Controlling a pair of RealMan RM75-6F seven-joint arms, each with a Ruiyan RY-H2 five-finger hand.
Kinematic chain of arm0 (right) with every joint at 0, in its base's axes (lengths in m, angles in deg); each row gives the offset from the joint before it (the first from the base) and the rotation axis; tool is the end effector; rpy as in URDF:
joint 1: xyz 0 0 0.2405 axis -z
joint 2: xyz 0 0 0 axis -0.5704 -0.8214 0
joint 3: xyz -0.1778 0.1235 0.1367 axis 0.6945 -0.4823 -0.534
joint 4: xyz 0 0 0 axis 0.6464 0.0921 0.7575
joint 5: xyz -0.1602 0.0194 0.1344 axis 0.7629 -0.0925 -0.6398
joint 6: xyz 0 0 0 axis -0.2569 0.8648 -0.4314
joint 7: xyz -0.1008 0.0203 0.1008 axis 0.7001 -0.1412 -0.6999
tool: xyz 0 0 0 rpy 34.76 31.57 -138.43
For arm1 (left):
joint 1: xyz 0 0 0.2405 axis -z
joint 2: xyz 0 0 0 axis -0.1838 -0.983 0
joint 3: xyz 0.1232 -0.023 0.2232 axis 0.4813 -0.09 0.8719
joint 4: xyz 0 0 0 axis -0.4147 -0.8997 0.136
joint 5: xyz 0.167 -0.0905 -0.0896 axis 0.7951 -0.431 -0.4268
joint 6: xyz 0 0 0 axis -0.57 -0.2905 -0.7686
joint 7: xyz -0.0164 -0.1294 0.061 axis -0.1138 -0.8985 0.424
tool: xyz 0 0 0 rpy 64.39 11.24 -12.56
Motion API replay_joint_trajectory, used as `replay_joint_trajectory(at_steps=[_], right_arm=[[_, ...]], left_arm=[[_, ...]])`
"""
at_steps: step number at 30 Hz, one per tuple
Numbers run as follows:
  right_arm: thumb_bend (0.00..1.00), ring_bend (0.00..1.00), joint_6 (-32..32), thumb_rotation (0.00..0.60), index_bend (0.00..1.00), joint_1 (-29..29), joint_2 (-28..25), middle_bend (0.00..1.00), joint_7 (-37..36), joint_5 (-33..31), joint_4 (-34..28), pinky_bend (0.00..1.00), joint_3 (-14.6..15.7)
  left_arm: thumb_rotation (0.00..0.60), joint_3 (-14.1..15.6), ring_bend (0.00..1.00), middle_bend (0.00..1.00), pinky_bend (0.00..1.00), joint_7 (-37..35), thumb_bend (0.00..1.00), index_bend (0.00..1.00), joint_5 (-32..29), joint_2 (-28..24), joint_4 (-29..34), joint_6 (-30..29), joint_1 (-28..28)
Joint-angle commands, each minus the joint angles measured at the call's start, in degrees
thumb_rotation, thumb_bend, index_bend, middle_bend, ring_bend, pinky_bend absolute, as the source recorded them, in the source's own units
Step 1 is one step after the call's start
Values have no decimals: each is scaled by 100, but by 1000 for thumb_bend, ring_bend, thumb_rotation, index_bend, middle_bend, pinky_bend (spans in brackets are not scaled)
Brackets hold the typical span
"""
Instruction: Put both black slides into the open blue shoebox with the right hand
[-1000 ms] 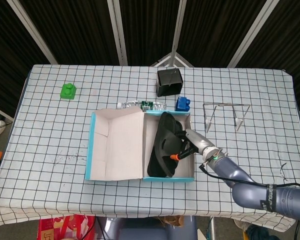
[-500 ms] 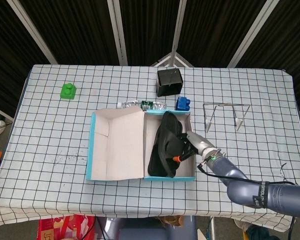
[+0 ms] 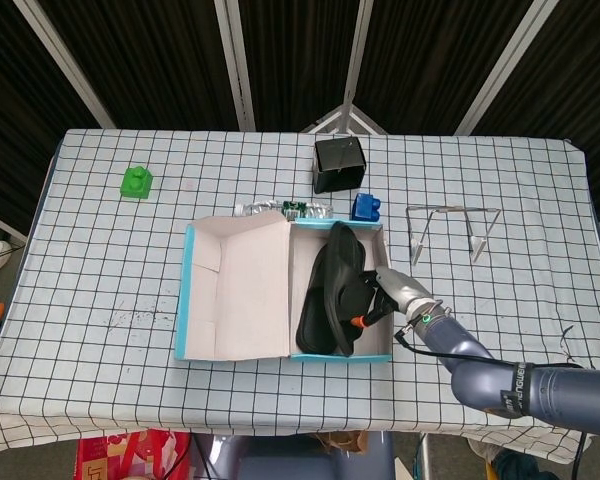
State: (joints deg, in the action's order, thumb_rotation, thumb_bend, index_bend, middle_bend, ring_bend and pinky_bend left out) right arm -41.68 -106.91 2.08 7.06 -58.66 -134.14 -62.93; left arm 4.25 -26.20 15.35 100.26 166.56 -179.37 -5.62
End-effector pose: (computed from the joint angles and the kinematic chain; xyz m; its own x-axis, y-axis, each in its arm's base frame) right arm -0.1044 -0.3437 0.0614 -0.0934 -0.6957 0.7123 -0.9824 0.1807 0.0476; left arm -0.3278 0.2068 0.1958 0.3567 -0.3524 0.8652 0.9307 0.0537 -0.3618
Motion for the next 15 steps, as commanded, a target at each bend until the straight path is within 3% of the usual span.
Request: replay_joint_trajectory(at_steps=[1,15], right_arm=[[582,519,12,600,518,-11,-38,485,42,-2,-40,160,22],[585,519,-14,600,526,108,-46,485,15,90,-114,159,14]], left_arm=[[600,-1,0,0,71,6,210,70,-2,1,2,2,1],[600,5,0,0,71,30,210,70,17,5,17,-20,-2]])
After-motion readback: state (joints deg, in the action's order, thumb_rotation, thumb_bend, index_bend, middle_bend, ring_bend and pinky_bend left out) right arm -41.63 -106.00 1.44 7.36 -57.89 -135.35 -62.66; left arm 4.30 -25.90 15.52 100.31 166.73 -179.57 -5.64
